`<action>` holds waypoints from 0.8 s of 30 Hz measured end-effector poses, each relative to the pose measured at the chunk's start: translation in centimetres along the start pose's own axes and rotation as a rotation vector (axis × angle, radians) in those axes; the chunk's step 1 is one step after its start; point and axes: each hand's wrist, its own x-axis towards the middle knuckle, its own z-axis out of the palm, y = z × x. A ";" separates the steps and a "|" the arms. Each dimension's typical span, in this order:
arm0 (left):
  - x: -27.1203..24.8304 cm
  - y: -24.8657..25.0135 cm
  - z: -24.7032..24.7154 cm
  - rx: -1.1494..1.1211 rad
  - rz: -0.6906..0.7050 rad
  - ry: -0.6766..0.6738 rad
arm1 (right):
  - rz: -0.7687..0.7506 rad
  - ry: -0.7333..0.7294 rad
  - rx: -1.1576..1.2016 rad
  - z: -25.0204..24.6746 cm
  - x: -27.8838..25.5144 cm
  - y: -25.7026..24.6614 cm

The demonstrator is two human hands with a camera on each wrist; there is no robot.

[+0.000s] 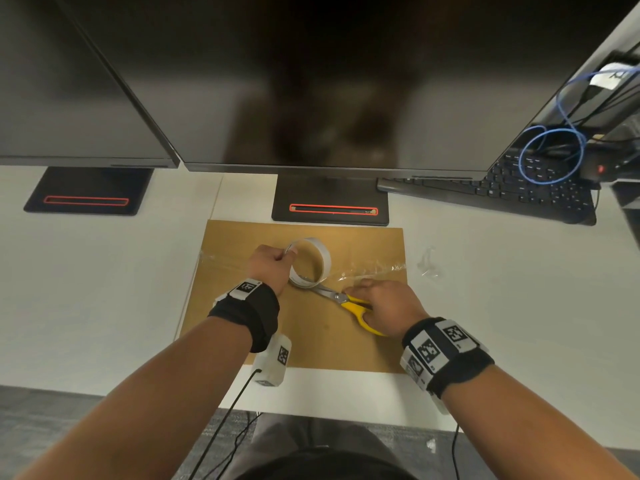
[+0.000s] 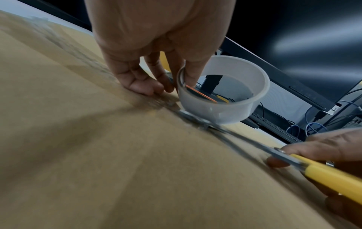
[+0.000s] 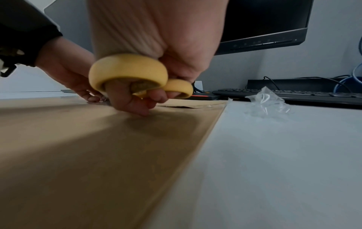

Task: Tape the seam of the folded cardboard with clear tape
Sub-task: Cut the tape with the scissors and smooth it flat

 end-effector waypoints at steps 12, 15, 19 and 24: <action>-0.4 0.3 0.0 0.176 0.041 0.045 | 0.009 -0.041 -0.047 0.2 0.1 -0.2; -0.3 0.6 -0.1 0.249 0.022 0.029 | 0.015 -0.047 -0.045 0.4 0.0 -0.2; 0.3 0.9 -0.8 0.350 0.014 -0.029 | -0.002 -0.039 -0.011 0.2 -0.2 -0.2; 0.9 1.4 -1.1 0.355 -0.015 -0.111 | 0.046 0.046 0.120 0.4 -1.3 0.0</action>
